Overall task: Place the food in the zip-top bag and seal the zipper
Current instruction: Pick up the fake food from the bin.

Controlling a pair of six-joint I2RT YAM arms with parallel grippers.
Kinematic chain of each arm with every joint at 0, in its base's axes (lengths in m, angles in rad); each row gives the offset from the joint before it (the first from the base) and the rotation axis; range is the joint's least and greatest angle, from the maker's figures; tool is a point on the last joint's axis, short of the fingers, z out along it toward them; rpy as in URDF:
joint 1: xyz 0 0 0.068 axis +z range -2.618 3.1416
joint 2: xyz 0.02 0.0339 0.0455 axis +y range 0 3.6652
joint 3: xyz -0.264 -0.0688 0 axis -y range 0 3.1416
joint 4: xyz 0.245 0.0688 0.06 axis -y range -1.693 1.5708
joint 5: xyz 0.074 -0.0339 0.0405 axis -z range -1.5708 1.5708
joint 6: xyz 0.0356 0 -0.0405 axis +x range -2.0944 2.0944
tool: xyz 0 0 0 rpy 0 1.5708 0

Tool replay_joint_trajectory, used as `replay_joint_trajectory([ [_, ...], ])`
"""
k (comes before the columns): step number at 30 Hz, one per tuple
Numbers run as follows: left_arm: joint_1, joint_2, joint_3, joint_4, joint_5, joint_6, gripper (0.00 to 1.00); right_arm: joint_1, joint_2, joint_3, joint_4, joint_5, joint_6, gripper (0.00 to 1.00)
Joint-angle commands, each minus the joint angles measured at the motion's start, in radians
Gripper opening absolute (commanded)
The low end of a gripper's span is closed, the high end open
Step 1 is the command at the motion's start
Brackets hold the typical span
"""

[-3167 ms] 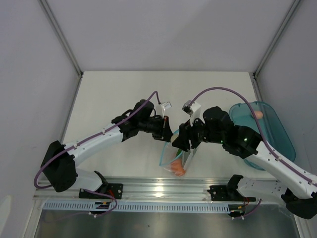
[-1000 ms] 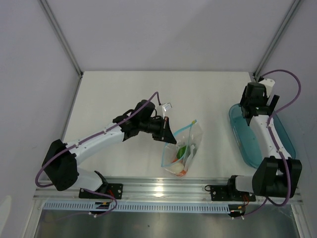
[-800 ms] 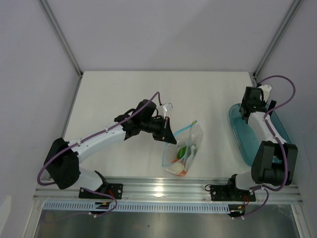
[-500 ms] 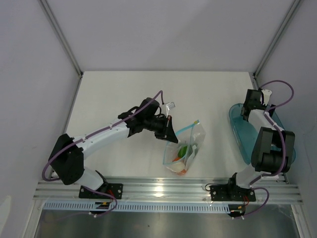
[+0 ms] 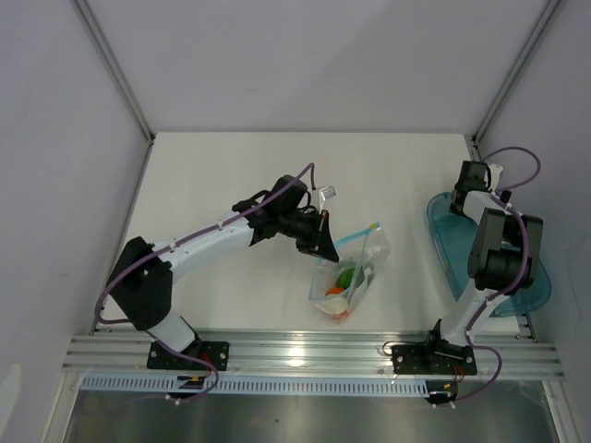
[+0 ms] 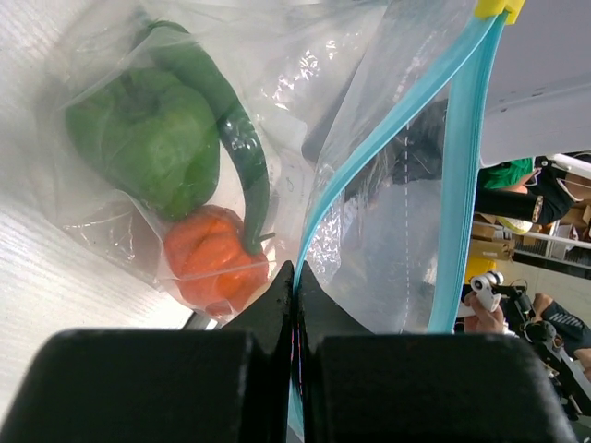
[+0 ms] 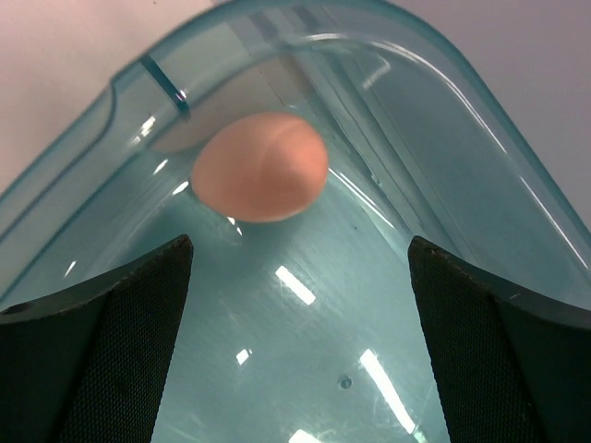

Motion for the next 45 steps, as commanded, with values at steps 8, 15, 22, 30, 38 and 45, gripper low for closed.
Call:
replay_joint_trajectory([
  [8,0.005,0.058,0.098,-0.004,0.052,0.025,0.01,-0.011,0.052,0.066,0.073,-0.024,-0.098,0.99],
  [15,0.003,0.063,0.098,-0.006,0.054,0.025,0.01,-0.019,0.062,0.072,0.074,-0.061,-0.157,0.99],
  [22,0.003,0.068,0.105,-0.013,0.054,0.021,0.01,-0.028,0.066,0.089,0.056,-0.118,-0.226,0.99],
  [30,0.003,0.086,0.12,-0.025,0.063,0.015,0.01,-0.06,0.086,0.112,0.015,-0.176,-0.296,0.99],
  [38,0.003,0.124,0.172,-0.072,0.06,0.024,0.0,-0.082,0.114,0.124,0.016,-0.24,-0.337,0.98],
  [45,-0.002,0.164,0.207,-0.07,0.069,0.008,0.01,-0.083,0.146,0.115,0.033,-0.265,-0.378,0.96],
])
